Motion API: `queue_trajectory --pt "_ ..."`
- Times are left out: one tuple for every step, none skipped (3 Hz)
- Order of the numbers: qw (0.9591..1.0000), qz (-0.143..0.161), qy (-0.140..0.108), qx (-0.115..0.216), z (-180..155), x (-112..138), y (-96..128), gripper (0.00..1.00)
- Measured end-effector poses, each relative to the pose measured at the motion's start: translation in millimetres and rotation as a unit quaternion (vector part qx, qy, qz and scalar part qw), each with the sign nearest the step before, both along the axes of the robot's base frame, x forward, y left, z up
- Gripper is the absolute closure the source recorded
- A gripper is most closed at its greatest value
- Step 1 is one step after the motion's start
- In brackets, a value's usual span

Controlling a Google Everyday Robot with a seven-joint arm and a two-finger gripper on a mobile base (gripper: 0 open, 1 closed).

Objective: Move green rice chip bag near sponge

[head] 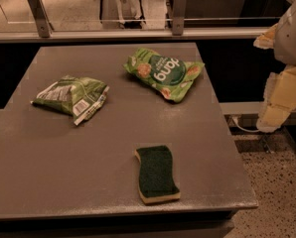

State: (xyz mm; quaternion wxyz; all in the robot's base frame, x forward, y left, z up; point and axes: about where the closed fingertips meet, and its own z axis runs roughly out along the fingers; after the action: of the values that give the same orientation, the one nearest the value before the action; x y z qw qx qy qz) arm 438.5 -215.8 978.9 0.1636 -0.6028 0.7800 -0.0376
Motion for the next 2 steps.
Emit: queue_trajectory --pt "1.0000 0.002 -0.001 0.005 -3 7 4 0.00" --pt "0.9992 0.028 -0.008 0.028 -29 61 32 0.00"
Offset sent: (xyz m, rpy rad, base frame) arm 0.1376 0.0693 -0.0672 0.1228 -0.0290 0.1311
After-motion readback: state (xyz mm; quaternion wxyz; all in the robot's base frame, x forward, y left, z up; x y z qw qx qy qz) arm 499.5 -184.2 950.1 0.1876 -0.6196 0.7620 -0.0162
